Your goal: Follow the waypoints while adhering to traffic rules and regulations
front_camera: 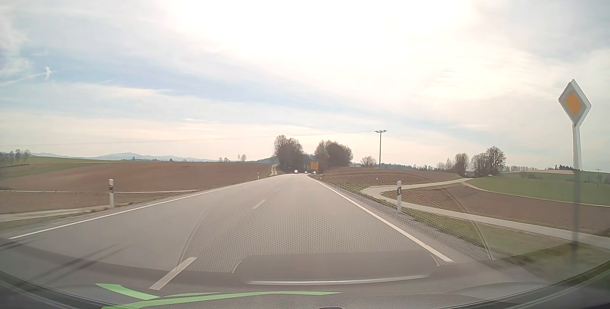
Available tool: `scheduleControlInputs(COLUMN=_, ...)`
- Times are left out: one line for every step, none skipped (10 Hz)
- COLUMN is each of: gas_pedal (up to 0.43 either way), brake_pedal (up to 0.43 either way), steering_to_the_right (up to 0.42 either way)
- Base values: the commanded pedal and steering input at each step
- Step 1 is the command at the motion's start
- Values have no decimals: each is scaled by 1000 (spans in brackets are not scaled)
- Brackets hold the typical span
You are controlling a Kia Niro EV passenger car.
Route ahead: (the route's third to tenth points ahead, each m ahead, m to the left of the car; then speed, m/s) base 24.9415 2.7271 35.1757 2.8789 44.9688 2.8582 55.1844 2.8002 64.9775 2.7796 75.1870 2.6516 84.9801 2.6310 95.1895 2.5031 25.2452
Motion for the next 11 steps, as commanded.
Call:
scheduleControlInputs(gas_pedal=209, brake_pedal=0, steering_to_the_right=-1)
scheduleControlInputs(gas_pedal=197, brake_pedal=0, steering_to_the_right=0)
scheduleControlInputs(gas_pedal=197, brake_pedal=0, steering_to_the_right=0)
scheduleControlInputs(gas_pedal=189, brake_pedal=0, steering_to_the_right=1)
scheduleControlInputs(gas_pedal=189, brake_pedal=0, steering_to_the_right=1)
scheduleControlInputs(gas_pedal=189, brake_pedal=0, steering_to_the_right=1)
scheduleControlInputs(gas_pedal=189, brake_pedal=0, steering_to_the_right=1)
scheduleControlInputs(gas_pedal=177, brake_pedal=0, steering_to_the_right=1)
scheduleControlInputs(gas_pedal=177, brake_pedal=0, steering_to_the_right=2)
scheduleControlInputs(gas_pedal=177, brake_pedal=0, steering_to_the_right=2)
scheduleControlInputs(gas_pedal=169, brake_pedal=0, steering_to_the_right=3)
